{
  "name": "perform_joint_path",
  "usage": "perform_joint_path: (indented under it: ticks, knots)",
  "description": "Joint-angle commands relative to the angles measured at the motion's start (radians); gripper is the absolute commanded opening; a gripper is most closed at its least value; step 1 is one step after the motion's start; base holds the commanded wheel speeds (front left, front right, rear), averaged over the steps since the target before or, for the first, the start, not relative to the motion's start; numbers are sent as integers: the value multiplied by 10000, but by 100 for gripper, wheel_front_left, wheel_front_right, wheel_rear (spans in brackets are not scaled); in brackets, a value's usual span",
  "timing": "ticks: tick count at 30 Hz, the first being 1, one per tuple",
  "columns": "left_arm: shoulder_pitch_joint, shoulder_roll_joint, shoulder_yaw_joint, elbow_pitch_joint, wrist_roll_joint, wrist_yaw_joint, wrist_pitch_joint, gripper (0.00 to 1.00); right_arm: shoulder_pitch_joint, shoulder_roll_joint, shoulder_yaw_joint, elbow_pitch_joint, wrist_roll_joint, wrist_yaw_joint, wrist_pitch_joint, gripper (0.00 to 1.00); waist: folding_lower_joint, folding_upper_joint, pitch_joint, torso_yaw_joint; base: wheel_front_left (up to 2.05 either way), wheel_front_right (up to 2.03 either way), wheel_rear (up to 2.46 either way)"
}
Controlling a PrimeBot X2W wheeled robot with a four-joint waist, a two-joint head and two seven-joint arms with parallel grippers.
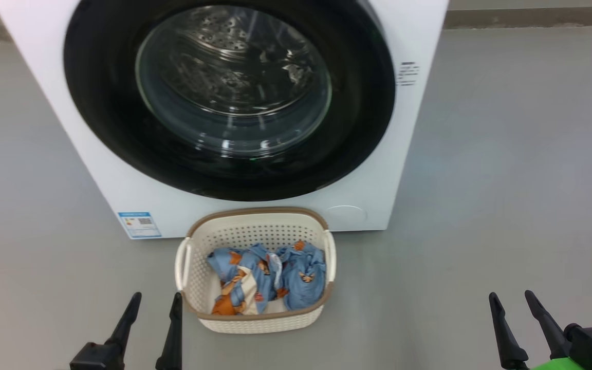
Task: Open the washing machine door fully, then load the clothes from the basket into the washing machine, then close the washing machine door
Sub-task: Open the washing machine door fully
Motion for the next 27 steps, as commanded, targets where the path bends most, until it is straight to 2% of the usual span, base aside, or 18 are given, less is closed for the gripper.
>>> perform_joint_path:
  ticks: [1,5,12,24,25,26,27]
  knots:
    - [-262,66,301,-242,9,9,-67,100,-158,-173,183,-226,-9,-11,-122,100,0,0,5,2,123,123,-246]
    - [-266,66,336,-292,-391,-41,-67,100,-168,-192,203,-204,15,-11,-122,100,0,0,16,-1,118,118,-236]
    - [-234,66,396,-357,-470,-96,-67,100,-182,-206,240,-163,31,-11,-122,100,0,0,15,-8,78,78,-156]
    - [-184,66,378,-354,-552,-157,-67,100,-233,-140,283,-353,272,-11,-122,100,0,0,-35,32,13,13,-27]
    - [-166,66,358,-354,-569,-155,-67,100,-255,-121,291,-386,365,-11,-122,61,0,0,-37,35,0,0,0]
    - [-150,66,334,-350,-606,-140,-67,100,-275,-124,332,-399,440,-11,-122,33,0,0,-41,47,0,0,0]
    - [-139,66,300,-355,-637,-123,-67,100,-304,-135,365,-424,498,-11,-122,17,0,0,-43,65,0,0,0]
